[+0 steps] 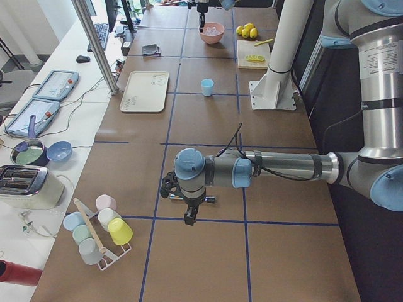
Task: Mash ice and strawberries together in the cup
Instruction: 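Carry the ice cube with the right gripper over the cup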
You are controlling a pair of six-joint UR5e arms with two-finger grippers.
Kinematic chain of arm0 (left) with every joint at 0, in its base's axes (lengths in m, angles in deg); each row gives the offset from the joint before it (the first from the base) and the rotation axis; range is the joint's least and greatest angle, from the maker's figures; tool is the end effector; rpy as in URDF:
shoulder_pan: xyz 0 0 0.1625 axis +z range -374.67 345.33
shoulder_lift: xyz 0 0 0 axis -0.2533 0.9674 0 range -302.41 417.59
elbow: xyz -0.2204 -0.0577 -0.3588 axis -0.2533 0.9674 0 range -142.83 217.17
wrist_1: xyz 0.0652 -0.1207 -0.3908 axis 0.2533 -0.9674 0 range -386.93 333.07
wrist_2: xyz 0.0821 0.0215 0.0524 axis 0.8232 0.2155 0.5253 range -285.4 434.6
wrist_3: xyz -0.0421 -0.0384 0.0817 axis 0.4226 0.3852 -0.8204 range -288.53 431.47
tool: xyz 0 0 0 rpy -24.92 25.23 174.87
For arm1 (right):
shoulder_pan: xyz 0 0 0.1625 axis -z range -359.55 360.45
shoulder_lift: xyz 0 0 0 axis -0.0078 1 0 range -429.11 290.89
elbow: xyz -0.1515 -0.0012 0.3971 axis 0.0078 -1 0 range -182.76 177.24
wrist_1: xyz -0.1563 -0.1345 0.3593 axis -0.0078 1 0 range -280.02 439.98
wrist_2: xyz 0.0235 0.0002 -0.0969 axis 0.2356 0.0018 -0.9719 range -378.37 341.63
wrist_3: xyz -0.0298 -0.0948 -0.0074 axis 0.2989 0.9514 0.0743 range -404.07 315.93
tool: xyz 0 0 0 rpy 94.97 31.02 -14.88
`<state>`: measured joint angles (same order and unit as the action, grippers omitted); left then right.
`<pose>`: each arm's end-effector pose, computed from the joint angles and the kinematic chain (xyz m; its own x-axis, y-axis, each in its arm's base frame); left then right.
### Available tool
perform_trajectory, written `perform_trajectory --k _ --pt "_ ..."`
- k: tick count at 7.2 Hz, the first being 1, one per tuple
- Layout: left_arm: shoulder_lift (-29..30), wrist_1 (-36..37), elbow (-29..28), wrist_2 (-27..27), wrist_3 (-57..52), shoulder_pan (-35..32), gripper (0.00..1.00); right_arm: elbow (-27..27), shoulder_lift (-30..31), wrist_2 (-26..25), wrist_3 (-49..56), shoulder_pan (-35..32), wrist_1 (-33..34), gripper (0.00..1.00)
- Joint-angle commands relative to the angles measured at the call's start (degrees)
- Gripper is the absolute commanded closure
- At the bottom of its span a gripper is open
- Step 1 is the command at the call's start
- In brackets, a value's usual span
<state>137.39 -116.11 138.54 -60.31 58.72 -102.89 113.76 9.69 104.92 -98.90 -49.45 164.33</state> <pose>-0.0500 -0.4188 0.6427 0.6834 0.2463 -0.6873 -0.1864 0.9690 0.1619 -0.2764 -0.4502 0.3315 0.6111 -0.0217 0.7913 -0.0545 0.9961 0.0694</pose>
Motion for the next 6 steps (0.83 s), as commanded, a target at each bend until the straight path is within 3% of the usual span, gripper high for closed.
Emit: perform_trajectory --k 1,2,4,6 --pt "0.00 -0.03 0.15 0.00 0.00 0.06 0.00 -1.80 -18.07 -9.60 -10.95 10.30 16.46 0.96" --pt "0.00 -0.03 0.24 0.00 0.00 0.15 0.00 -4.51 -23.81 -11.65 -15.87 12.87 18.29 0.96" --pt "0.00 -0.03 0.15 0.00 0.00 0.33 0.00 -6.73 -28.07 -18.31 -23.26 19.54 18.22 0.95" --pt "0.00 -0.03 0.06 0.00 0.00 0.33 0.00 -16.53 -36.57 -21.06 -28.63 23.78 17.87 0.95"
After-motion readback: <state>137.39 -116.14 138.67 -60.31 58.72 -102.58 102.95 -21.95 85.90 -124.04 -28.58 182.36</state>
